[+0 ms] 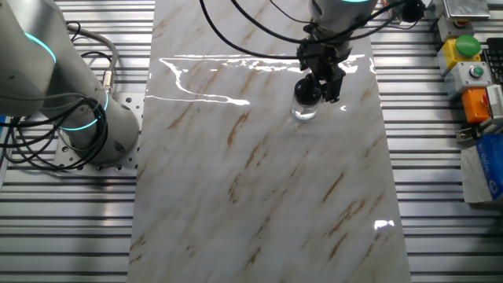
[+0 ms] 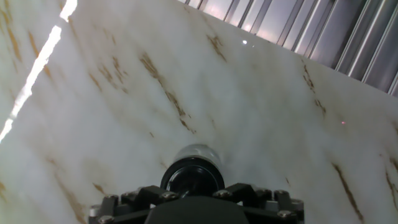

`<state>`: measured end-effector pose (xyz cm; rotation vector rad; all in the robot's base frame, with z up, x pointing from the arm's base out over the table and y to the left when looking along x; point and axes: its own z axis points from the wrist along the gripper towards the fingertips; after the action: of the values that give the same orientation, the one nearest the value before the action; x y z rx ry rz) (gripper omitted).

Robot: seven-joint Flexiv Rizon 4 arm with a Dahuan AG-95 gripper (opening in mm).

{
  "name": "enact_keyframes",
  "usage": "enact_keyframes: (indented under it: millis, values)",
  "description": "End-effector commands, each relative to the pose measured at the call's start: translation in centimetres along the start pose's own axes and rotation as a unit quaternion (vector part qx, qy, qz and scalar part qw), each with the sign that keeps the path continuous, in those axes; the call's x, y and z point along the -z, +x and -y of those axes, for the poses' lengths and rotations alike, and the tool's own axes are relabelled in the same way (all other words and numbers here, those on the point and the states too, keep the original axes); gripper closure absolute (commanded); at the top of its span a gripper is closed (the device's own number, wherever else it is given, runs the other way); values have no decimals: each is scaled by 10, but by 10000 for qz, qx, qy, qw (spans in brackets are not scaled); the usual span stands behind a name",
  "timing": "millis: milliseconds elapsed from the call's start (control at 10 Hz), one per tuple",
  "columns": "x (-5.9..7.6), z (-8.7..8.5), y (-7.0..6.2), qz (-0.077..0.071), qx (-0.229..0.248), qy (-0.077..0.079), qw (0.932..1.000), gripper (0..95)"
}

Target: Unscrew the lid from the jar

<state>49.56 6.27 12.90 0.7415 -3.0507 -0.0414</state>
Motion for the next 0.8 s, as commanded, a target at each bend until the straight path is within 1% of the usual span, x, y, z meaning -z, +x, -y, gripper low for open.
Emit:
enact_keyframes:
  millis: [100, 300, 500, 600, 700, 800]
  values:
    - [0, 0, 1, -22, 123, 1, 9999, 190]
    - [2, 0, 4, 44, 321, -62, 9995, 190]
    - [3, 0, 7, 58, 445, -66, 9990, 190]
    - [3, 0, 7, 11, 482, -24, 9988, 0]
    - [3, 0, 7, -3, 471, -4, 9989, 0]
    - [3, 0, 7, 13, 464, -8, 9989, 190]
